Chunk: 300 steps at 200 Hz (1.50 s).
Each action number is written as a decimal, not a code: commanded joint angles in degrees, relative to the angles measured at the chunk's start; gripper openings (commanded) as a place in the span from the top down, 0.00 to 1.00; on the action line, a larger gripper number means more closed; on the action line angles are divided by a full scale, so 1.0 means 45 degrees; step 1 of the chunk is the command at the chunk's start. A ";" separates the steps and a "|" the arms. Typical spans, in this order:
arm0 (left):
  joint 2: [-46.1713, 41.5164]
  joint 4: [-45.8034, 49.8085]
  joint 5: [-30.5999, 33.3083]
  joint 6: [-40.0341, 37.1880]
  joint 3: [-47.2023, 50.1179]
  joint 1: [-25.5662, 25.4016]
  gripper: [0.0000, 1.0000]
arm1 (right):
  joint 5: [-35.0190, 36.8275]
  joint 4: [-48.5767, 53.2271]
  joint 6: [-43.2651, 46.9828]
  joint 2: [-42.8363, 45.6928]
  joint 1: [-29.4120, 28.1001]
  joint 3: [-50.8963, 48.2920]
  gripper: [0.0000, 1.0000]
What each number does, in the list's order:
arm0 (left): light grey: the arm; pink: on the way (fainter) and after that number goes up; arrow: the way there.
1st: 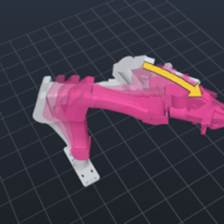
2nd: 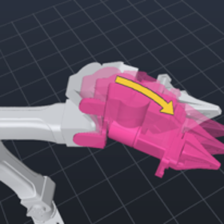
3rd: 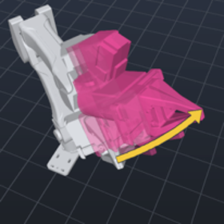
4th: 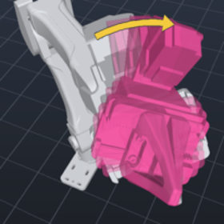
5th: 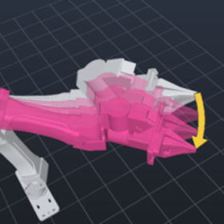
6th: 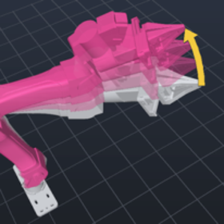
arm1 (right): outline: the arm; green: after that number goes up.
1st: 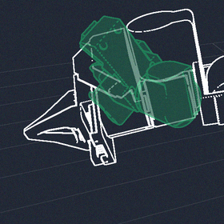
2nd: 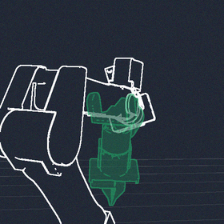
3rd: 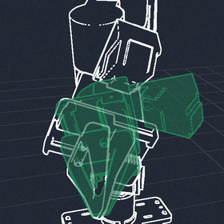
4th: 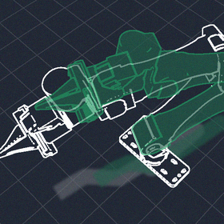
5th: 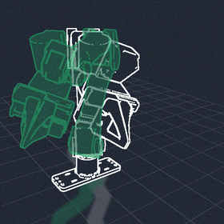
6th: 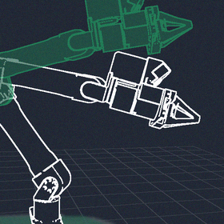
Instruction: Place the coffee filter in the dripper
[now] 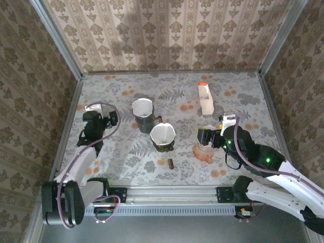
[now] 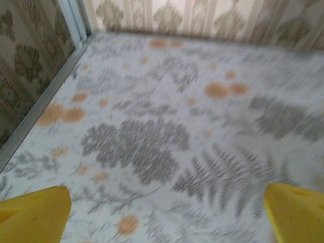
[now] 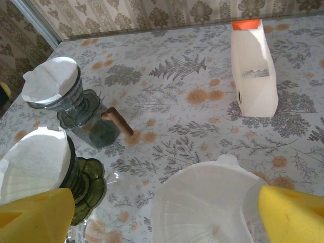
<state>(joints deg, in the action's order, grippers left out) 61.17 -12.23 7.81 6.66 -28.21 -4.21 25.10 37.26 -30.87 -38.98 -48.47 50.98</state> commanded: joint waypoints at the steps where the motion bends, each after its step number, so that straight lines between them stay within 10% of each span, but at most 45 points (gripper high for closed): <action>1: 0.0848 -0.3062 0.1445 -0.1774 0.1093 -0.0061 0.00 | 0.0495 -0.0151 0.0200 0.0227 0.0082 -0.0108 0.03; 80: 0.6389 -1.2205 0.1056 -0.1711 0.2821 0.0489 0.00 | 0.1104 0.0642 0.0213 -0.0216 0.0144 0.0499 0.00; 129: 0.6137 -0.9425 0.0702 -0.1703 0.1595 0.0527 0.00 | 0.2007 -0.0540 0.1018 -0.0900 0.0856 0.0184 0.00; 205: 0.6156 -0.9335 0.0778 -0.1713 0.1522 0.0486 0.00 | 0.2202 -0.6083 0.4106 -0.2875 0.6272 -0.0869 0.00; 300: 0.6164 -0.9326 0.0820 -0.1733 0.1502 0.0447 0.00 | -0.1412 -1.4760 0.6514 -0.8447 0.9606 -0.4641 0.00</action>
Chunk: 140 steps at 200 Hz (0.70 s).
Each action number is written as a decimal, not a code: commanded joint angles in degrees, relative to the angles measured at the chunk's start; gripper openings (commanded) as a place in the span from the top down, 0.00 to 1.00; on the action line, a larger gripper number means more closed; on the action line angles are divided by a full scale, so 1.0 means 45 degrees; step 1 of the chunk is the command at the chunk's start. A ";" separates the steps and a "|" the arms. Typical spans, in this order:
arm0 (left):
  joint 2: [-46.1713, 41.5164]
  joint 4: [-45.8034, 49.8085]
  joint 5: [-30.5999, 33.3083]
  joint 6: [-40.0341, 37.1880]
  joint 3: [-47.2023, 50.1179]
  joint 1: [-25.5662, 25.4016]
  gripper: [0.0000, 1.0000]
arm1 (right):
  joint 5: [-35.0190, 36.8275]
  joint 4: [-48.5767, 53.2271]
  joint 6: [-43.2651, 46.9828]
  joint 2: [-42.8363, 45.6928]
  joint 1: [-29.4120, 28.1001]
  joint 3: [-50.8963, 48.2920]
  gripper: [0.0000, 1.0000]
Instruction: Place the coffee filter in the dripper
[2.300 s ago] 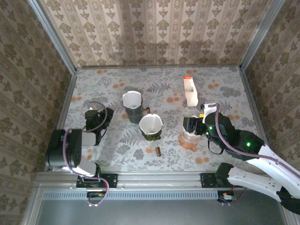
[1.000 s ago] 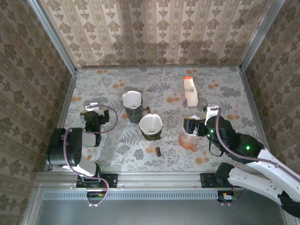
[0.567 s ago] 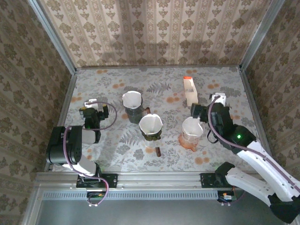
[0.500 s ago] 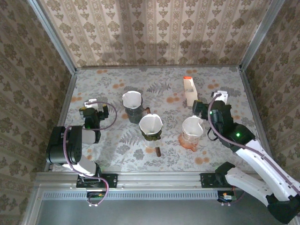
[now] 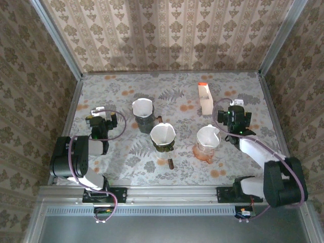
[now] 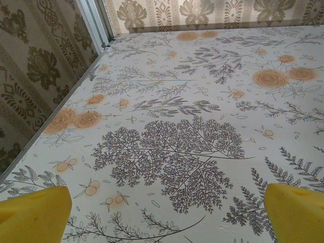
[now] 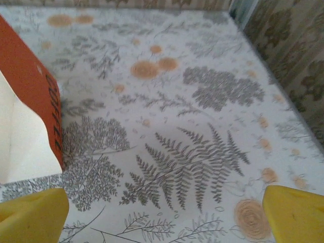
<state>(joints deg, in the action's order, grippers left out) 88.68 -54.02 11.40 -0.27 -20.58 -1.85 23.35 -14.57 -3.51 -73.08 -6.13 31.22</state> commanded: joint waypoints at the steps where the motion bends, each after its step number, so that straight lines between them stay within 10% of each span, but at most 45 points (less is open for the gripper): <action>1: 0.0044 -0.0043 0.0025 -0.0193 -0.0193 -0.0078 0.00 | -0.1065 -0.3314 0.0440 -0.0928 0.0214 -0.0254 0.00; 140: 0.0057 -0.0032 -0.0006 -0.0193 -0.0193 -0.0043 0.00 | -0.2769 -0.8301 -0.0005 -0.3385 0.1011 -0.1963 0.00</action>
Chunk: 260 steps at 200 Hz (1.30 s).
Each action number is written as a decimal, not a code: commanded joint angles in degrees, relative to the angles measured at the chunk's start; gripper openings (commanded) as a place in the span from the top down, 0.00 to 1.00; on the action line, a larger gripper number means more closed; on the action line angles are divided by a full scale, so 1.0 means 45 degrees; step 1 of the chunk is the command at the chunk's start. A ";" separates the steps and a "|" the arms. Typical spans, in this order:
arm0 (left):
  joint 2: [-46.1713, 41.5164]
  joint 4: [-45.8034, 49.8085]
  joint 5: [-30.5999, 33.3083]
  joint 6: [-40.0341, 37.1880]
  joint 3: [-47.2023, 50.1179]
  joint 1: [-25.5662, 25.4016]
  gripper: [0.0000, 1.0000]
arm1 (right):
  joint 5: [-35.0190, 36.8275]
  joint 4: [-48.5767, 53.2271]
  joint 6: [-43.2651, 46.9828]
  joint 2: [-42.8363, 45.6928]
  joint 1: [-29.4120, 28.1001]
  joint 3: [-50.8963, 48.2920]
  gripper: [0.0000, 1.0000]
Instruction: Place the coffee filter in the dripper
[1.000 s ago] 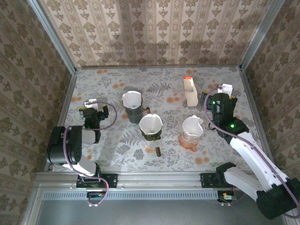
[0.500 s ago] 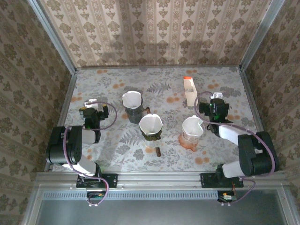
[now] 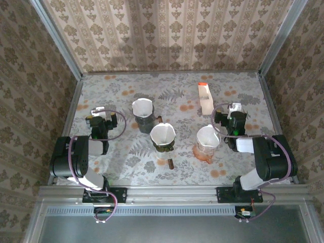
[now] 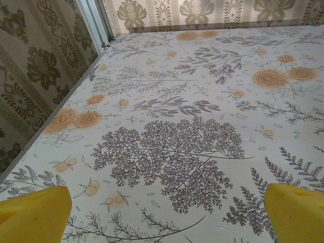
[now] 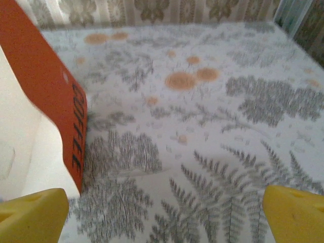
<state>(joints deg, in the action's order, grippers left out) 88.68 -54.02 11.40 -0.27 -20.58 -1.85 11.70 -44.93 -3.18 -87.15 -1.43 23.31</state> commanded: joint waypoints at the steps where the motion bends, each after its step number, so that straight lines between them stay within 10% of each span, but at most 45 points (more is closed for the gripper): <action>1: 0.0048 -0.0039 0.0000 -0.0183 -0.0193 -0.0041 0.00 | -0.0180 -0.1508 -0.0086 -0.0249 -0.0033 -0.0192 0.00; 260: 0.0046 -0.0109 0.0364 -0.0540 -0.0193 -0.0412 0.00 | 0.1060 -0.1530 -0.0309 -0.0105 -0.0287 -0.0336 0.00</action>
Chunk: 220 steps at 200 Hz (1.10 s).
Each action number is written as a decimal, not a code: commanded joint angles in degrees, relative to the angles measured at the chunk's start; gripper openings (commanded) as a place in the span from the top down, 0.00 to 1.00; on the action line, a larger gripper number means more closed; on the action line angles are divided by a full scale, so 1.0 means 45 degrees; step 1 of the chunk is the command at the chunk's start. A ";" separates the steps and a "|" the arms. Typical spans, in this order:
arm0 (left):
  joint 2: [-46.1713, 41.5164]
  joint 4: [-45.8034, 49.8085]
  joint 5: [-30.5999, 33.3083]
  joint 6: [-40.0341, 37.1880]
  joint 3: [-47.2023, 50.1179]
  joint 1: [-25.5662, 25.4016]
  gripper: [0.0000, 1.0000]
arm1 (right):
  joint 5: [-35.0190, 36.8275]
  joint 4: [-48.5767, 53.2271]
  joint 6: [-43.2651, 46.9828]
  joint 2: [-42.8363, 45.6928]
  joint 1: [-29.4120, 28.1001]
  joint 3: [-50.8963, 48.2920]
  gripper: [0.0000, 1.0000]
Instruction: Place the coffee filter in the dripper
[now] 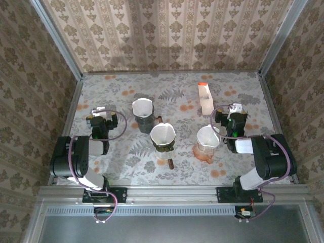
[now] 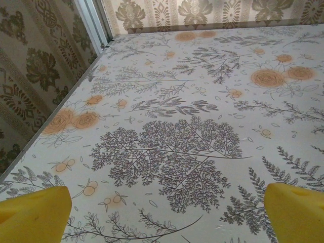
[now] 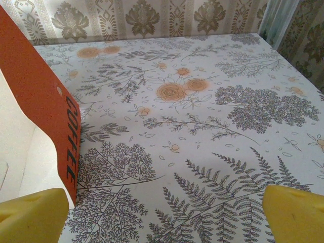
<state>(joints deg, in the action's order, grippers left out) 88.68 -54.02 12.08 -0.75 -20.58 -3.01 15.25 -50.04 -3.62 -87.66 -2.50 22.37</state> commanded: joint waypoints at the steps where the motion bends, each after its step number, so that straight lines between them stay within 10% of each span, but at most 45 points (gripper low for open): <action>1: 0.0042 -0.0107 0.0220 -0.0426 -0.0193 -0.0154 0.00 | 0.0279 -0.0388 -0.0212 0.0007 -0.0049 -0.0127 0.00; 220: 0.0042 0.0085 -0.0143 -0.0335 -0.0271 0.0023 0.00 | 0.0281 -0.0403 -0.0212 0.0006 -0.0051 -0.0127 0.00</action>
<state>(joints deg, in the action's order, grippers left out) 88.68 -53.98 11.84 -1.37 -20.58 -3.25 15.25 -50.04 -3.62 -87.66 -2.50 22.37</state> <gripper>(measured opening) 0.997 0.999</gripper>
